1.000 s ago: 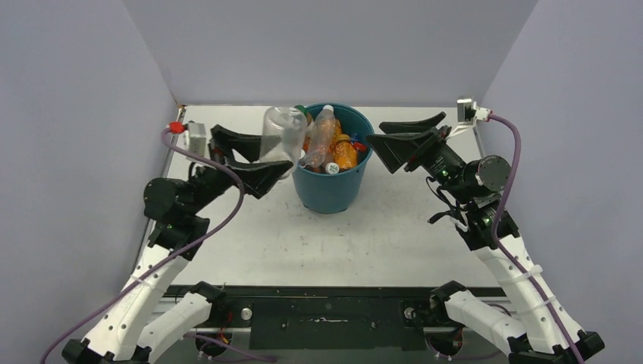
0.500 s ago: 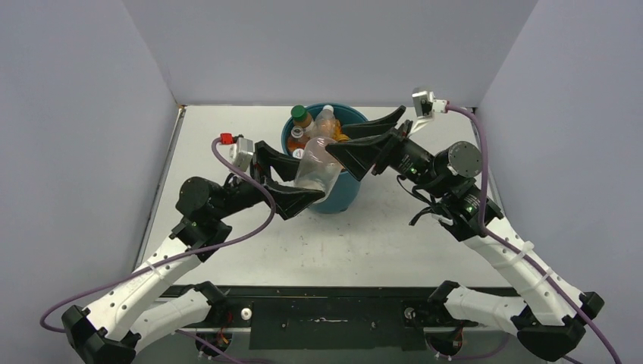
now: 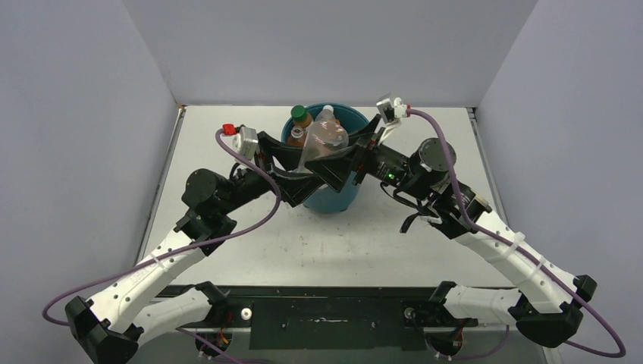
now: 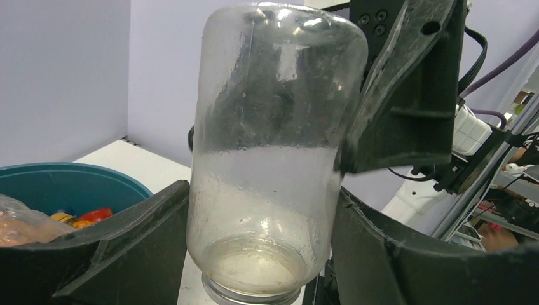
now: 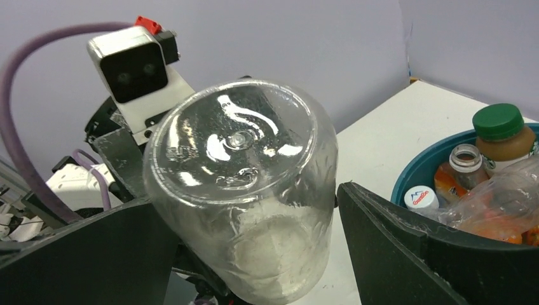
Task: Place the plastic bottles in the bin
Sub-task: Pick up the plastic bottle at the center of the board, then place the plastic bottle in the trash bin.
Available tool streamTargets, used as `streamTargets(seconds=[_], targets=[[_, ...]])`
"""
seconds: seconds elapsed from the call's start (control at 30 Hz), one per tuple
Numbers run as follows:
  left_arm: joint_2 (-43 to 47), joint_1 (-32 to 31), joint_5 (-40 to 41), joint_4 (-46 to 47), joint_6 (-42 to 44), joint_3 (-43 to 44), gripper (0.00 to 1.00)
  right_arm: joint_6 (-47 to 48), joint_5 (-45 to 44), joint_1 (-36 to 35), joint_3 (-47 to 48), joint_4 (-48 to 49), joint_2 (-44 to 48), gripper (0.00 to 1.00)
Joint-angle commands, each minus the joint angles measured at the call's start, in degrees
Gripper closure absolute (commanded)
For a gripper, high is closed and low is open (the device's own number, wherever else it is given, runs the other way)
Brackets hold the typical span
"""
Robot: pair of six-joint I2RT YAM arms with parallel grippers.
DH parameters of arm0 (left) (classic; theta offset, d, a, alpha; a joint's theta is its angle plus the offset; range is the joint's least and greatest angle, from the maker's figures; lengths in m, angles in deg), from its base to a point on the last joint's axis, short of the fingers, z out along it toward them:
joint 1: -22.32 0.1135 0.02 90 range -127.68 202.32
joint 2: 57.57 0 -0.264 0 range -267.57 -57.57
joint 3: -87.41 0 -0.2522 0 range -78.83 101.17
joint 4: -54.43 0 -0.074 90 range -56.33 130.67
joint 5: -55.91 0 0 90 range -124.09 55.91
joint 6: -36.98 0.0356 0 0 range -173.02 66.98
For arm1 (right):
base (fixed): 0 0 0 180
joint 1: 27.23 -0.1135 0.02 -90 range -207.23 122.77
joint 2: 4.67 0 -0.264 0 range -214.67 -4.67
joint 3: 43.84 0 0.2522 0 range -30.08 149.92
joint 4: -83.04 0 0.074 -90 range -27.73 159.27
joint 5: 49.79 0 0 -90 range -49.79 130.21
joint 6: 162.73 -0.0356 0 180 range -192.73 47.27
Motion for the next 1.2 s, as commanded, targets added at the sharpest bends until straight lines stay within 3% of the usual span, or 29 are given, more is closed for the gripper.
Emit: streamTargets(seconds=[0.0,0.07,0.13,0.2,0.23,0.33,0.37,0.47,0.5,0.53,0.67,0.87,0.97,1.17], targets=[[-0.66,-1.13,-0.61,2.55,1.28,4.09,1.00,2.29,-4.36,-1.16,1.27,-4.07,-1.42,0.10],[-1.08,-1.69,-1.25,2.53,1.49,4.12,1.00,1.87,-5.00,-1.10,0.28,-2.02,-1.38,0.09],[-1.20,-2.12,-1.37,2.10,1.90,3.90,1.00,1.30,-5.44,-1.15,-1.09,1.12,-1.03,0.00],[-0.99,-2.29,-1.30,1.89,2.24,3.22,1.00,0.70,-5.51,-1.15,-2.51,5.04,-0.81,0.20],[-0.87,-2.23,-1.29,1.84,2.42,2.87,1.00,0.27,-5.78,-1.17,-3.08,6.60,-0.68,0.37],[-0.08,-2.29,-1.14,1.80,3.06,1.67,0.97,-0.40,-7.85,-1.11,-4.24,9.75,-0.37,0.54],[0.25,-2.25,-1.04,1.80,3.40,1.22,0.87,-0.35,-9.01,-1.07,-4.45,10.44,-0.15,0.59],[1.74,-2.26,-0.69,2.09,4.68,-0.65,0.43,0.48,-13.24,-0.69,-5.02,11.54,0.78,0.67],[2.49,-2.23,0.28,1.92,4.95,-1.37,0.26,0.98,-14.59,-0.44,-5.01,11.34,0.92,0.67],[3.41,-2.26,1.59,1.18,5.33,-1.99,0.01,1.79,-16.53,-0.06,-4.58,10.27,0.99,0.67],[9.47,-2.17,10.73,-3.80,10.15,-5.16,0.04,4.10,-25.57,3.80,-3.00,3.87,0.40,0.67],[19.96,-2.13,30.70,-6.80,14.68,-12.04,0.04,0.66,-20.58,17.24,0.82,-6.65,-5.62,0.67],[23.38,-2.07,34.40,-7.48,16.07,-14.52,0.04,-0.49,-15.20,19.96,3.02,-8.66,-9.27,0.66],[24.08,-2.06,33.63,-11.34,15.78,-14.98,0.04,-2.01,-10.97,20.71,8.88,-13.71,-17.11,0.61]])
